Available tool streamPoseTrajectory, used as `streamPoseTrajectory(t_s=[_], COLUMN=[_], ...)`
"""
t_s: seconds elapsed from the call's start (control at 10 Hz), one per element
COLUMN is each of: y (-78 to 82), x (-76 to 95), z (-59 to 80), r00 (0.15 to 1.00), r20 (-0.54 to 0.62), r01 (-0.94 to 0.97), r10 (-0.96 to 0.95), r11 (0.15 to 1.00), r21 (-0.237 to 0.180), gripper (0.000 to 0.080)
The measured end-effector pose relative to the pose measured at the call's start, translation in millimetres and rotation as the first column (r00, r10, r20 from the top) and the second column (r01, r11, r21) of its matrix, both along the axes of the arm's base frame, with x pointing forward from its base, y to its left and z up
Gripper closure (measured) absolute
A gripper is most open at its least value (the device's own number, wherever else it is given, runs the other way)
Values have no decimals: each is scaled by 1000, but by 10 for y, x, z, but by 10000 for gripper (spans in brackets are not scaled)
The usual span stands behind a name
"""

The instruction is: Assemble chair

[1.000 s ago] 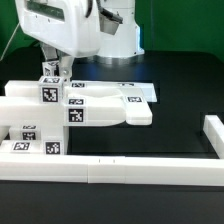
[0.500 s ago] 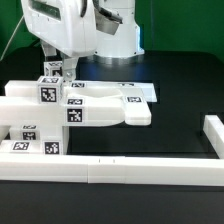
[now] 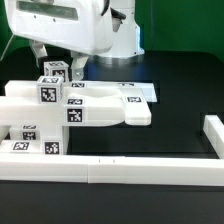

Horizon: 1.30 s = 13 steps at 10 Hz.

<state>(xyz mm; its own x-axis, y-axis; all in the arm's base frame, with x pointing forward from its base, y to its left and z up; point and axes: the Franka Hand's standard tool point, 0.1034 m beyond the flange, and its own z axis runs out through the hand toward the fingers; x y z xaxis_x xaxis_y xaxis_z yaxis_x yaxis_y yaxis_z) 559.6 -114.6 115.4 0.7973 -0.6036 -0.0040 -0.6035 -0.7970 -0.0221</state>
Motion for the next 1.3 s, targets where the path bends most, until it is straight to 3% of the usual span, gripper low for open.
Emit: streamPoseTrajectory(t_s=[0.4,1.2,1.3], y=[-5,-26,-31], x=[-1,-7,-8], z=[0,-3,-3], r00=[969,755,738], r20=[4,8,7], r01=[-248,-655,-675], r10=[248,656,675], r11=[969,755,738], r21=[-4,-15,-15], gripper=[151,151,269])
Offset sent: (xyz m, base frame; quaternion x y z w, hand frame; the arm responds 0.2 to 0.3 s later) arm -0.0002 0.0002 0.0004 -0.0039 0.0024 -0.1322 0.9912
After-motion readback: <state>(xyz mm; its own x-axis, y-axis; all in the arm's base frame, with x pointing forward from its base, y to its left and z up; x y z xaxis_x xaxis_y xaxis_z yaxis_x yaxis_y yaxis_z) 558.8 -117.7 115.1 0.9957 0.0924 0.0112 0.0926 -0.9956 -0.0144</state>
